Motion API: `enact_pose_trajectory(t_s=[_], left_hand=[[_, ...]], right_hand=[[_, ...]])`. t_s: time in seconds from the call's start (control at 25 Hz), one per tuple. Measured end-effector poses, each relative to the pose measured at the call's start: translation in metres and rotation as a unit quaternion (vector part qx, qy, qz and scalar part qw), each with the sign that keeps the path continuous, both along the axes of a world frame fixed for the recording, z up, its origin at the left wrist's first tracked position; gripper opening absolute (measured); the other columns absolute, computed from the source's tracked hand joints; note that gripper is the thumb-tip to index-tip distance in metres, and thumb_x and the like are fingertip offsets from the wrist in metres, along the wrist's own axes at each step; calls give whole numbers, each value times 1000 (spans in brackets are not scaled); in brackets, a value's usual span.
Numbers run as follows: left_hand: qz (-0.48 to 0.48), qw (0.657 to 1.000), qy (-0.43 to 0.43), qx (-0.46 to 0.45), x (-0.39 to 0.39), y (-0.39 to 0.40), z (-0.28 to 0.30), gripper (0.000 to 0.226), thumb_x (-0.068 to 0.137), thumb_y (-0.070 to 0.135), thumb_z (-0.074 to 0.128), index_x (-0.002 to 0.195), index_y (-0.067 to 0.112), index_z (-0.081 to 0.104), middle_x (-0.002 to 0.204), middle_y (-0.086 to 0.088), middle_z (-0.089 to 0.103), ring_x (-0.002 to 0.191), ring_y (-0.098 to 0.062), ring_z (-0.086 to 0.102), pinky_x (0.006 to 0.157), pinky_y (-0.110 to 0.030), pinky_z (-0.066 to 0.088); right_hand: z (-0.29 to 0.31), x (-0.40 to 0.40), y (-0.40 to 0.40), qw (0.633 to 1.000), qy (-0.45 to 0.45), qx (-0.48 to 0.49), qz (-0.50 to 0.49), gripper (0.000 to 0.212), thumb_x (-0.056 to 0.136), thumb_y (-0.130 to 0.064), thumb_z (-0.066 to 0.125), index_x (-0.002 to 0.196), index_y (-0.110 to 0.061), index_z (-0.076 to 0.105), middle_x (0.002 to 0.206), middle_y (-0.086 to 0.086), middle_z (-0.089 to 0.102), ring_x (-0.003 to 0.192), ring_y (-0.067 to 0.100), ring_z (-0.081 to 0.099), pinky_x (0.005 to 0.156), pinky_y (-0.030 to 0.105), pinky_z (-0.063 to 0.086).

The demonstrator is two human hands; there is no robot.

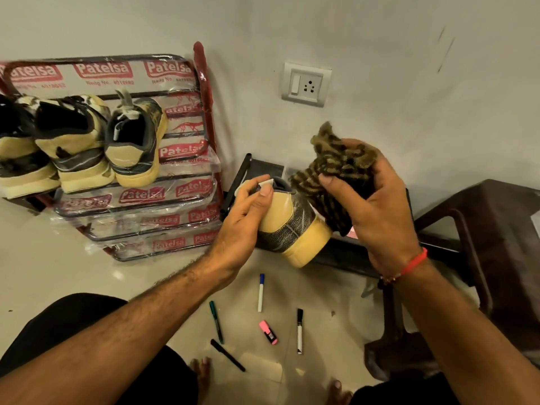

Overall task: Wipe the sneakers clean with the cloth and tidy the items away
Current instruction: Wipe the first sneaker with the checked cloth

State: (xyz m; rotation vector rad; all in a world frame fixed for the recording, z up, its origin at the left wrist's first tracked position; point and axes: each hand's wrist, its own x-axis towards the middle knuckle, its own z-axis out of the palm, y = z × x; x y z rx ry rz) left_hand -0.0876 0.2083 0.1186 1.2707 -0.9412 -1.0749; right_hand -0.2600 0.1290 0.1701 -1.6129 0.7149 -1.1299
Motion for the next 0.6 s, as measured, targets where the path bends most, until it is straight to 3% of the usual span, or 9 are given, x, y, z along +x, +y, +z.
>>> enact_pose_trajectory(t_s=[0.08,0.16,0.32,0.4,0.52,0.6], left_hand=[[10,1000,-22,4,-3,3,1,32,95,58,48,120,39,59,129,2,64,113,-9,64,93,-32,58],[4,999,-46,6,-5,4,5,18,102,45,44,109,43,61,126,0,63,114,-9,61,86,-21,56],[-36,997,-70,-5,-4,6,6,21,96,59,47,96,63,67,138,0,52,126,-21,53,103,-38,47],[-46,996,-69,-14,-6,8,5,25,100,53,45,96,59,69,133,-2,56,120,-12,58,96,-29,51],[-25,998,-51,-2,-5,9,2,24,104,29,40,100,37,62,107,3,64,89,12,64,73,-10,52],[-15,997,-73,0,-3,3,-2,22,107,33,40,107,32,61,112,1,65,96,7,65,79,-16,54]], right_hand=[[3,5,20,970,141,-181,79,51,85,-2,71,130,-19,55,125,-8,63,118,7,59,101,24,47],[-10,7,23,923,221,-302,90,54,83,-6,71,133,-18,55,126,-4,62,118,9,57,101,23,46],[-17,-2,-6,939,235,-249,-22,50,84,-6,68,131,-16,58,121,2,65,112,10,58,97,34,49],[-17,-3,5,946,214,-241,-7,48,85,-8,68,131,-15,57,120,1,65,112,10,59,97,30,50],[-24,2,27,924,226,-298,81,49,86,-12,68,133,-10,55,123,5,64,114,13,59,99,22,48],[-27,-1,12,927,240,-286,41,50,85,-10,69,133,-9,55,122,6,64,113,16,60,98,29,50]])
